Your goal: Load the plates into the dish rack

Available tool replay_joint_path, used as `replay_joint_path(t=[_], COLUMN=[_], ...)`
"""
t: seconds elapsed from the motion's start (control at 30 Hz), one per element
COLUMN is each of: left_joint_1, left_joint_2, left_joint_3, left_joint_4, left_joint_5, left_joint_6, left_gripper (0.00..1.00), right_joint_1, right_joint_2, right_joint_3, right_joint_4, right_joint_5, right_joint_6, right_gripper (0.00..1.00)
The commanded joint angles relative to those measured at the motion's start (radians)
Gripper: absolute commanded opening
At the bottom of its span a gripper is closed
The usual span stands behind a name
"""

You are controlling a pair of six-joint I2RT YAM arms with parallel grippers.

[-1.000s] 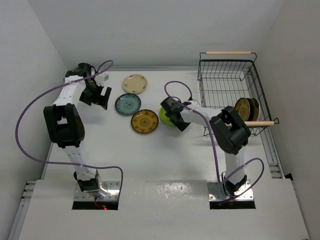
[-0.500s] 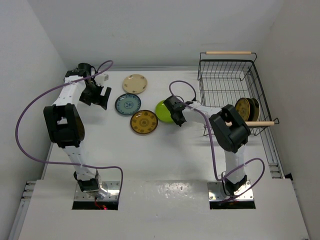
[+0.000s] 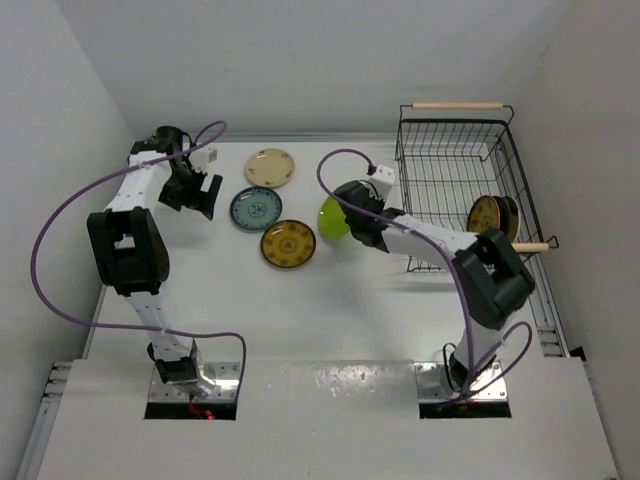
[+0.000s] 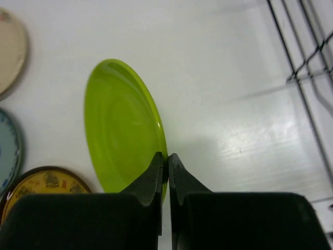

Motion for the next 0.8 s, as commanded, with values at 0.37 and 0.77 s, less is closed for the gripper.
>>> replay_joint_path(t=[0.37,0.77], left_joint_1=[0.005,0.005], left_joint_2=[-0.071,-0.071], left_joint_3=[0.026,0.006], left_joint_4=[-0.001,0.008], left_joint_5=[-0.016,-0.016], left_joint_6=[0.008,0.008], left_gripper=[0.99,0.99], right_joint_1=[-0.016,-0.356], right_joint_2=[-0.345,-0.510], right_joint_3=[0.095,0.106], right_joint_4=[0.354,0.172], right_joint_5=[-0.047,0.240], right_joint_6=[-1.062,-1.556], right_gripper=[0.00,0.00])
